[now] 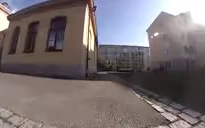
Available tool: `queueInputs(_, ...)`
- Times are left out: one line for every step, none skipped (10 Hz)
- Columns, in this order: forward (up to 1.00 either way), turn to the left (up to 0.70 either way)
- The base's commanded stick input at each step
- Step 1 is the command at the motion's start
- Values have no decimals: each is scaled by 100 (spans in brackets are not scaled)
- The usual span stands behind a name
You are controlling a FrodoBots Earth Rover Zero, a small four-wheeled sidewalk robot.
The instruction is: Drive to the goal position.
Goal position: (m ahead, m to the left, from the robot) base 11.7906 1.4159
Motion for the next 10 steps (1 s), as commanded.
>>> queueInputs(60, 0)
queueInputs(60, 0)
queueInputs(60, 0)
queueInputs(60, 0)
queueInputs(60, 0)
queueInputs(60, 0)
queueInputs(60, 0)
queueInputs(60, 0)
queueInputs(60, 0)
queueInputs(60, 0)
